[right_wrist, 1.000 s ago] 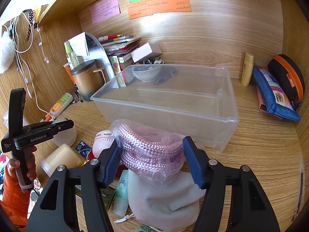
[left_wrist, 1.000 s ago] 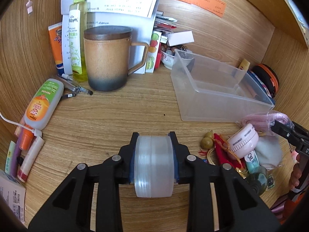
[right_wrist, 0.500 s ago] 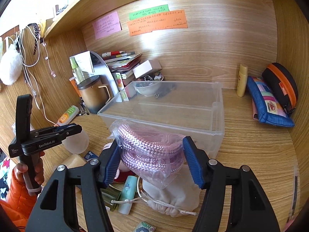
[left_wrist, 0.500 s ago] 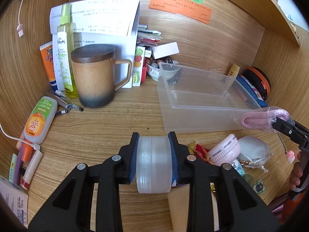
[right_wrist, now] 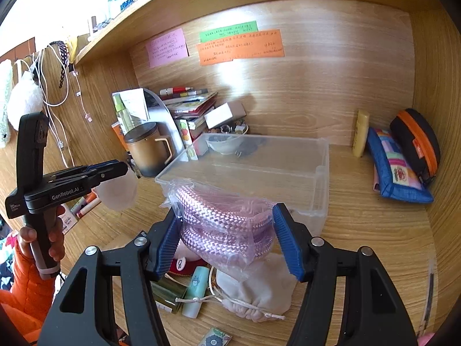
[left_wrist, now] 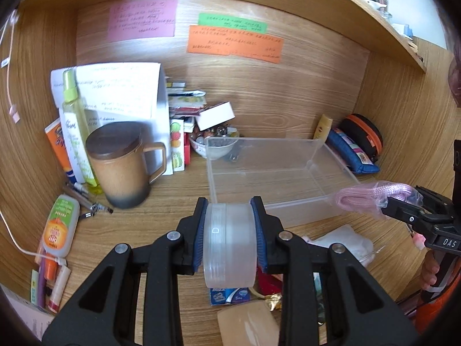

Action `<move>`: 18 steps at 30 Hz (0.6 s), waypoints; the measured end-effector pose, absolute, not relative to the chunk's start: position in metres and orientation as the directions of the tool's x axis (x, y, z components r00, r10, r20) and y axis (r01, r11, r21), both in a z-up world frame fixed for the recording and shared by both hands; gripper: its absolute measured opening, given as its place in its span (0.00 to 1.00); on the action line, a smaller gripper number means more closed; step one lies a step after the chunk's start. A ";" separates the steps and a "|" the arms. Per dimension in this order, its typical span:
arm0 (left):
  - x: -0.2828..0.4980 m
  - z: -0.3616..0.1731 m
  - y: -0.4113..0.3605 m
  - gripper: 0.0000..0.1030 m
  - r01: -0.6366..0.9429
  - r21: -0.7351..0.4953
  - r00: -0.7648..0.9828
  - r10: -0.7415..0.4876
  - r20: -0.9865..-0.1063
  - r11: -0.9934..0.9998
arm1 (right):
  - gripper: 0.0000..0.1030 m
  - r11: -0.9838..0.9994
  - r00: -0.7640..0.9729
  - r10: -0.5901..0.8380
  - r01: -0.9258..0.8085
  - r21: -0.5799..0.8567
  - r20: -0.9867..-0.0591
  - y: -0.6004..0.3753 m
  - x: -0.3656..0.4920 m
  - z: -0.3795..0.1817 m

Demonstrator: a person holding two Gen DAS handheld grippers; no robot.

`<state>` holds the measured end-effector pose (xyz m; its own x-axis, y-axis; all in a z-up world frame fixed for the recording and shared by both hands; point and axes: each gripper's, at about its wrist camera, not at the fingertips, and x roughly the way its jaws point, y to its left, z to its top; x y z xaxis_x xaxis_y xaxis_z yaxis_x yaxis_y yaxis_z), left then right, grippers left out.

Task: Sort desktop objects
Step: 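Carry container with left gripper while right gripper carries rope bag toward clear box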

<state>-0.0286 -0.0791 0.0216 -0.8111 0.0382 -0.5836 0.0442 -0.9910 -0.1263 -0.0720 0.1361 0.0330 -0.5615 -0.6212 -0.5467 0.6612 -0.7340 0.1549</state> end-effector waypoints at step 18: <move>-0.063 0.050 -0.052 0.28 -0.072 -0.099 -0.812 0.116 -0.572 -0.992 | 0.57 -0.748 -0.604 -0.605 0.655 0.109 -0.518 0.129 -0.100 0.049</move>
